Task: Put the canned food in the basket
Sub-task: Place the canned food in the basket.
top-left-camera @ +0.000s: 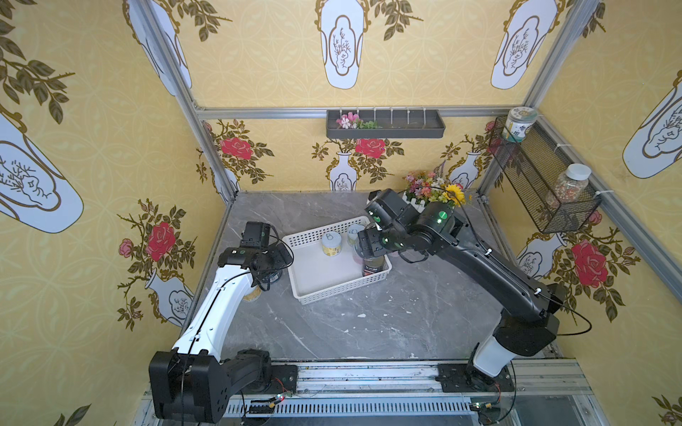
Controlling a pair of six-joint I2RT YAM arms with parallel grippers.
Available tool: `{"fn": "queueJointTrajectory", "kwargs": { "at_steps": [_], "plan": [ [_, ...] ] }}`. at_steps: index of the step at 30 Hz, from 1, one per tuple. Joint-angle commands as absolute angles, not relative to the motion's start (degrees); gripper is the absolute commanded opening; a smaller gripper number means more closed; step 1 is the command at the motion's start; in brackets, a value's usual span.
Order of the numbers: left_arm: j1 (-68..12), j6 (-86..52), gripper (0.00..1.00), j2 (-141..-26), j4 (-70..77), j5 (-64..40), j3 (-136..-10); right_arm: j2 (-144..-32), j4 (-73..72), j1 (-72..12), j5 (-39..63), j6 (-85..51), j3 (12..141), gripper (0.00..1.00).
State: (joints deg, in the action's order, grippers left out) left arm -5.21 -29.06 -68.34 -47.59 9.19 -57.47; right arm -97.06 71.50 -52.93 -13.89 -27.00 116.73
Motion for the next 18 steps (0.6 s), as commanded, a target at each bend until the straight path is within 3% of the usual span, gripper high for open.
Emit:
{"fn": "queueJointTrajectory", "kwargs": {
  "at_steps": [1, 10, 18],
  "plan": [
    [-5.23, -28.75, 1.0, -68.37, -46.85, 8.62, -57.15, -98.97, 65.17, -55.59, -15.92, -28.08, 117.54, 0.72],
    [-5.26, -28.83, 1.0, -67.31, -46.74, 8.96, -57.11, -109.49, 58.0, -57.0, -11.51, -27.15, 117.32, 0.72],
    [-5.24, -28.96, 1.0, -66.65, -47.01, 9.8, -57.13, -122.71, 58.44, -56.22, -9.38, -26.33, 127.14, 0.72]
  ]
}}
